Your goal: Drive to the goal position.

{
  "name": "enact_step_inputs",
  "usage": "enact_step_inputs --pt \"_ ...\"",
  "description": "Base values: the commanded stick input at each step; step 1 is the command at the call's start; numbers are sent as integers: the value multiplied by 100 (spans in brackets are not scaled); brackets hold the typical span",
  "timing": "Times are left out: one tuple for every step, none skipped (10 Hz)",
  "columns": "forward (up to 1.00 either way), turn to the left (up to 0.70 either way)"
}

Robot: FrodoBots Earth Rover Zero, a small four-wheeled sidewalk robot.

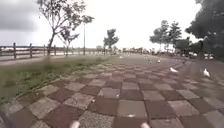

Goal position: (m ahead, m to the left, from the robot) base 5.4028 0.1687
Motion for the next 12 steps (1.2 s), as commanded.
enact_step_inputs --pt "70 0" --pt "70 -1" --pt "70 -27" --pt "70 -27" --pt "70 -26" --pt "70 -14" --pt "70 -1" --pt "70 0" --pt "70 0" --pt "70 0" --pt "70 0" --pt "70 0"
